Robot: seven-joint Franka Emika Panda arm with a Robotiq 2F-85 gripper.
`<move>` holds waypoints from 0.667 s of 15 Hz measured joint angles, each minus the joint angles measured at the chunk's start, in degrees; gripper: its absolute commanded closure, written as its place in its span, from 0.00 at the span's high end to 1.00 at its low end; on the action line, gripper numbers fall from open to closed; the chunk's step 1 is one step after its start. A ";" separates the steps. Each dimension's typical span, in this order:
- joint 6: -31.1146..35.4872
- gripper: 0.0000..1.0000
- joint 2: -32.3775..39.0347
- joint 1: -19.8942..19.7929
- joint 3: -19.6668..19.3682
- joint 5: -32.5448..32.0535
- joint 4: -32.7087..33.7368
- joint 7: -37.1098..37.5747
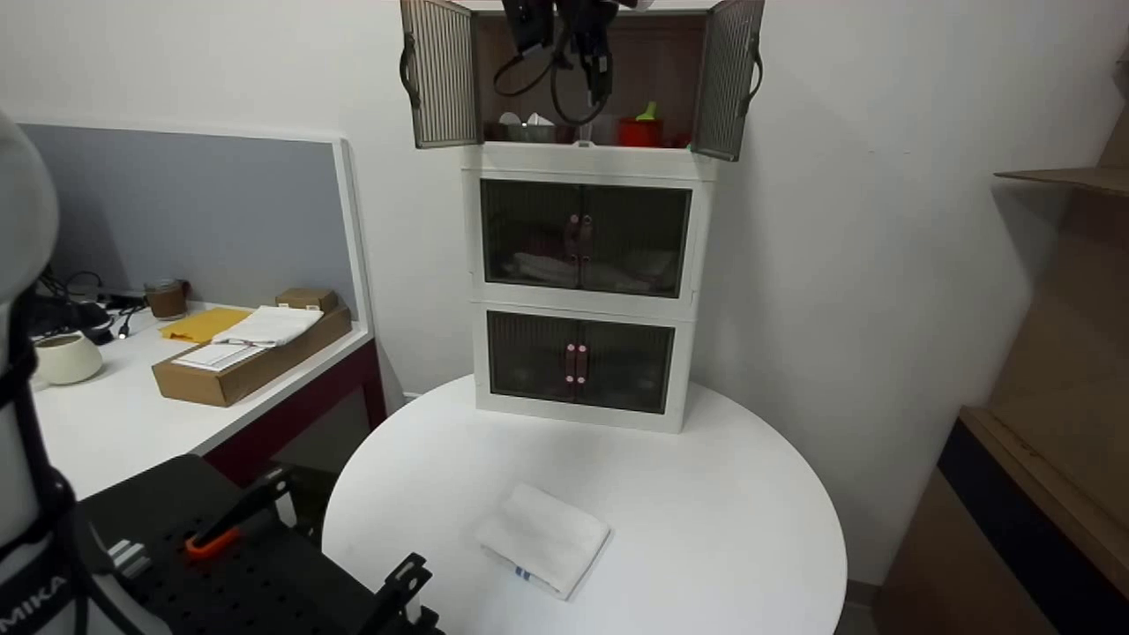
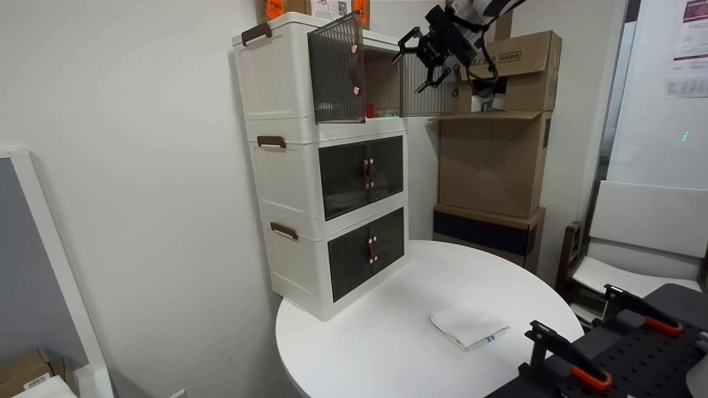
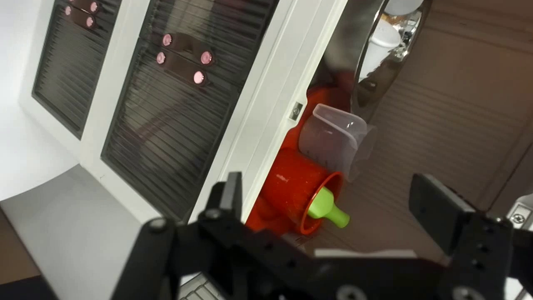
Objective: Remove the red cup from the top cabinet
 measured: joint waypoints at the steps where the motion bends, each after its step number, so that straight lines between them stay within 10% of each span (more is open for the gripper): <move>1: -0.11 1.00 1.04 0.00 -0.12 0.17 0.89 0.09; 10: -0.16 1.00 2.83 0.00 -0.08 1.55 0.70 0.70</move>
